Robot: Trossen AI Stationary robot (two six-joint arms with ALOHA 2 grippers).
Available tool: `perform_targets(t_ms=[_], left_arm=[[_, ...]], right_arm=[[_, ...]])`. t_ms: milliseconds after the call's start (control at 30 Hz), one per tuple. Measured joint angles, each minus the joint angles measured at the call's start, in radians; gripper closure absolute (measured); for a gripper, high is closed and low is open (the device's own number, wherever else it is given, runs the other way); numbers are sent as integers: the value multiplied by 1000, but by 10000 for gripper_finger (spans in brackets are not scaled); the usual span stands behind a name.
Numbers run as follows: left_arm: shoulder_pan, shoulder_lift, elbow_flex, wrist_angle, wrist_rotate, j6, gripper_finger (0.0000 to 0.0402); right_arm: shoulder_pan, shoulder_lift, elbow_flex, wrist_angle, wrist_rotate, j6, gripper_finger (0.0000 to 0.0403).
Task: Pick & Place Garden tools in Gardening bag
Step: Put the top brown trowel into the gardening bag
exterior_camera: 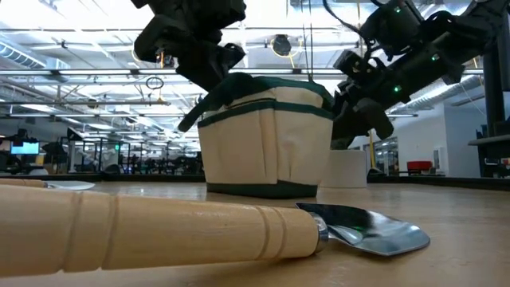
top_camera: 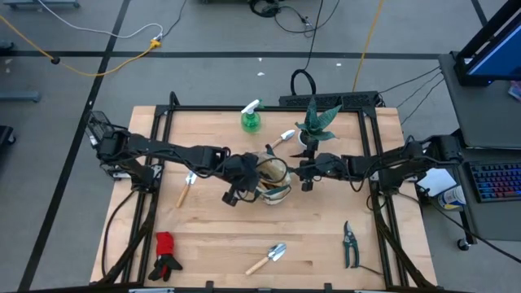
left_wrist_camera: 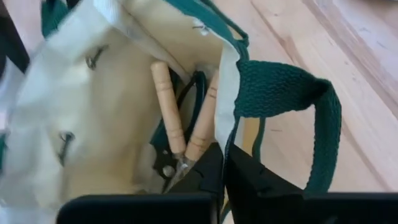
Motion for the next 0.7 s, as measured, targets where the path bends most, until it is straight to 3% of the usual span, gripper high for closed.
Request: perform_targets(t_ms=[233,400,567,700], left_arm=[[-30,0,0,-71,-2,-44,395],[-64,0,0,-80,-31,-54,390],[-102,-20,0,-110,-119,-53,395],[-125,-55,0,-127,-139,-64,395]], right_arm=[[-5,0,123,-63,-20,-48,193],[-32,0,262,-252,-25,-73,193],[-113,0,363,-451,-144,-70,193],[-164,22,418,-549,-156,-103,193]])
